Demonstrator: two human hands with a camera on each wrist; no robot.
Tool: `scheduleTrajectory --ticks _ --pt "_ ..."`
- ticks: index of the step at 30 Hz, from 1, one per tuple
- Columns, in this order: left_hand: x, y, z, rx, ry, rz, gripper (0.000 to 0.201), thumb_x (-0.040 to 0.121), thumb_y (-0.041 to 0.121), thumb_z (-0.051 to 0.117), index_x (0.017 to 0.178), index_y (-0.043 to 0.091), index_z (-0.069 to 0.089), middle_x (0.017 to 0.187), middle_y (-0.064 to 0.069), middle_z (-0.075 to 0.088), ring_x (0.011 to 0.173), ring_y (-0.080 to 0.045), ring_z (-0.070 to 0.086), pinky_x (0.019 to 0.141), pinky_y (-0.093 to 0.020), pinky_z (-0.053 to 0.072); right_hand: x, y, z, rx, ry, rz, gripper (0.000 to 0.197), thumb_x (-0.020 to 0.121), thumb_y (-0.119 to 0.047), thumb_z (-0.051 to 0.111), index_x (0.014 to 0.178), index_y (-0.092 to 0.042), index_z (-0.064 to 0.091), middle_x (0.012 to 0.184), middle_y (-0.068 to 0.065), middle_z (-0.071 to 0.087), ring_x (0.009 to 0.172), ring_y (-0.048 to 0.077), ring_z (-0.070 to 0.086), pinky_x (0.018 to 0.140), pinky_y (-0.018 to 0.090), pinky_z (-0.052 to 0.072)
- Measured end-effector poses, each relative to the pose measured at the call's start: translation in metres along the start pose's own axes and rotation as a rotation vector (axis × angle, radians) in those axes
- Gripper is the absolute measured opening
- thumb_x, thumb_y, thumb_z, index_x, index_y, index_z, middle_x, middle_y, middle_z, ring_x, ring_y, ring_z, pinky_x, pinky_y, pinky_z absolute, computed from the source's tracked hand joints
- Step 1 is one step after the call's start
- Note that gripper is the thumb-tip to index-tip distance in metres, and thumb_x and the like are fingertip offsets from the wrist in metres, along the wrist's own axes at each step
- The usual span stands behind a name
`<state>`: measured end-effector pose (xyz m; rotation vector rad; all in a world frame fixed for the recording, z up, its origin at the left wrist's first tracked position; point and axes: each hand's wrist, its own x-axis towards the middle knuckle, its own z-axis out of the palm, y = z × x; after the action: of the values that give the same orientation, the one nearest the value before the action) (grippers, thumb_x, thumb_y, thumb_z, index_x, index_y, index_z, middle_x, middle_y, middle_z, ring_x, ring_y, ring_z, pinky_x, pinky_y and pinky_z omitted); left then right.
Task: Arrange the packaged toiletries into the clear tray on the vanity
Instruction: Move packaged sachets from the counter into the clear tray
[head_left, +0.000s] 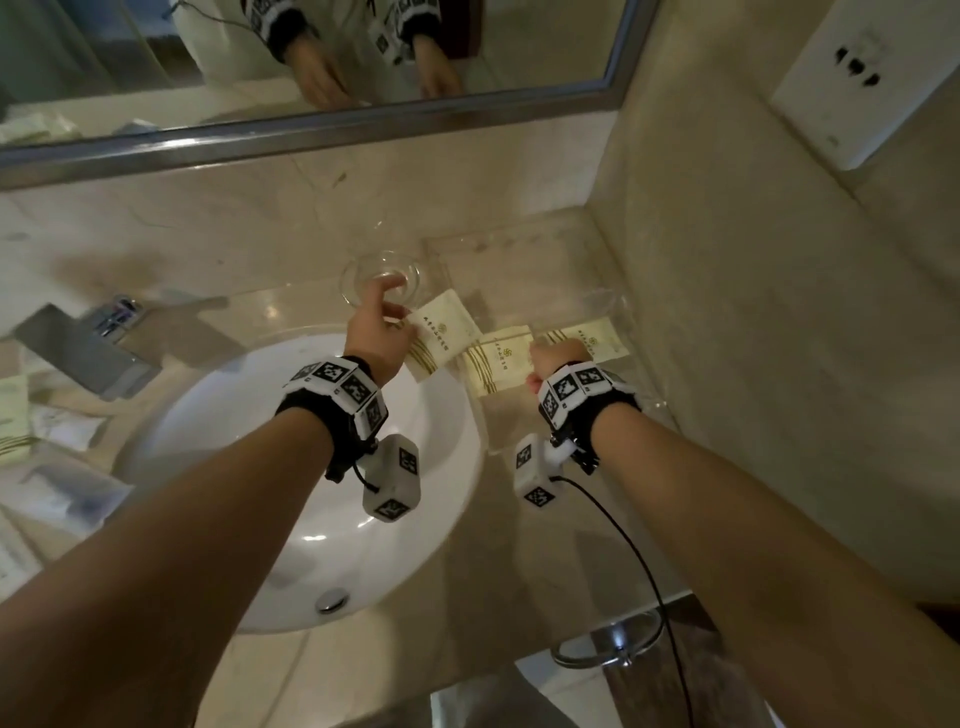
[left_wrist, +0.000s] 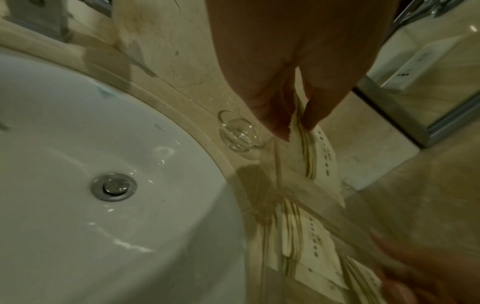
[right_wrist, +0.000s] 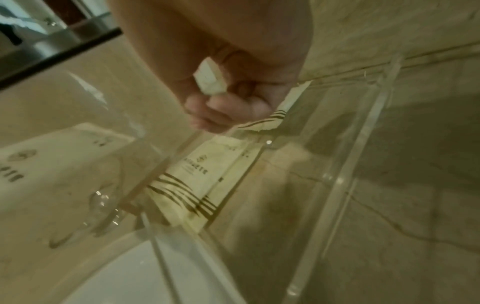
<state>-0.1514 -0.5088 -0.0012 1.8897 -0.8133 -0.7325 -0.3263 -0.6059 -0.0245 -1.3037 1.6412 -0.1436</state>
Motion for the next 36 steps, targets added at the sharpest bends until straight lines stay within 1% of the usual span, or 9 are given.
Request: scheduleTrajectory --ticks 3,7,11,15,17,19,24,30,36 --pt "0.001 0.009 0.012 -0.067 -0.083 0.005 0.051 0.084 -0.006 0.055 0.130 0.016 0.045 0.088 0.000 0.053 0.086 -0.018 0.057 0.054 -0.011 0.050 -0.014 -0.010 -0.005 0.177 -0.074 -0.021 0.042 0.089 -0.047 0.053 0.104 -0.009 0.062 0.070 0.001 0.062 0.052 0.013 0.051 0.049 0.024 0.043" --pt "0.004 0.018 0.025 -0.096 -0.185 0.030 0.053 0.083 -0.010 0.056 0.130 0.012 0.045 0.080 0.003 0.053 0.071 -0.010 0.057 0.052 -0.007 0.051 -0.025 -0.008 -0.009 0.324 -0.305 -0.102 0.028 0.088 -0.041 0.060 0.087 -0.013 0.063 0.066 -0.002 0.055 0.046 0.006 0.041 0.042 0.017 0.034" --pt "0.010 0.022 0.039 -0.084 -0.221 0.041 0.051 0.082 -0.008 0.058 0.128 0.010 0.046 0.080 0.005 0.054 0.076 -0.015 0.057 0.061 -0.016 0.051 -0.015 0.005 -0.021 0.417 -0.280 -0.073 0.013 0.091 -0.018 0.059 0.081 -0.011 0.057 0.066 -0.001 0.050 0.043 0.004 0.038 0.036 0.014 0.032" --pt "0.011 0.021 0.052 -0.105 -0.215 0.005 0.049 0.081 -0.009 0.051 0.126 0.013 0.049 0.082 0.005 0.053 0.073 -0.013 0.055 0.064 -0.025 0.048 0.000 0.022 -0.049 0.544 -0.070 0.056 0.009 0.097 -0.007 0.048 0.105 -0.011 0.044 0.070 0.005 0.048 0.051 0.011 0.043 0.044 0.021 0.040" --pt "0.012 0.019 0.058 -0.122 -0.215 -0.014 0.049 0.080 -0.011 0.049 0.121 0.015 0.050 0.082 0.004 0.054 0.072 -0.015 0.055 0.063 -0.027 0.047 0.008 0.036 -0.065 0.536 0.004 0.115 0.023 0.097 -0.005 0.045 0.119 0.000 0.049 0.088 0.015 0.060 0.057 0.016 0.051 0.053 0.025 0.051" --pt "0.013 0.017 0.063 -0.116 -0.220 -0.012 0.048 0.079 -0.012 0.047 0.115 0.019 0.050 0.082 0.004 0.054 0.075 -0.019 0.056 0.065 -0.031 0.047 0.017 0.052 -0.076 0.487 0.075 0.155 0.031 0.096 -0.005 0.047 0.125 0.008 0.050 0.110 0.024 0.064 0.048 0.018 0.060 0.045 0.026 0.055" --pt "0.017 0.013 0.066 -0.108 -0.171 -0.036 0.050 0.080 -0.013 0.037 0.120 0.013 0.052 0.080 0.003 0.054 0.067 -0.014 0.056 0.068 -0.031 0.047 0.034 0.062 -0.082 0.479 0.084 0.127 0.032 0.095 -0.006 0.051 0.123 0.008 0.049 0.073 0.010 0.056 0.028 0.005 0.050 0.033 0.015 0.046" --pt "0.024 0.004 0.055 -0.083 -0.113 -0.050 0.047 0.083 -0.012 0.037 0.121 0.011 0.052 0.081 0.002 0.055 0.065 -0.013 0.056 0.058 -0.022 0.045 0.051 0.043 -0.070 0.535 0.105 0.121 0.035 0.094 -0.008 0.052 0.127 0.005 0.049 0.067 0.006 0.052 0.025 0.003 0.046 0.034 0.014 0.045" --pt "0.028 -0.004 0.040 -0.064 -0.083 -0.075 0.045 0.085 -0.009 0.039 0.122 0.013 0.052 0.081 0.004 0.056 0.066 -0.011 0.057 0.060 -0.019 0.043 0.048 0.026 -0.062 0.499 0.229 0.109 0.038 0.095 -0.031 0.053 0.116 0.001 0.049 0.089 0.018 0.066 0.060 0.019 0.064 0.047 0.026 0.058"
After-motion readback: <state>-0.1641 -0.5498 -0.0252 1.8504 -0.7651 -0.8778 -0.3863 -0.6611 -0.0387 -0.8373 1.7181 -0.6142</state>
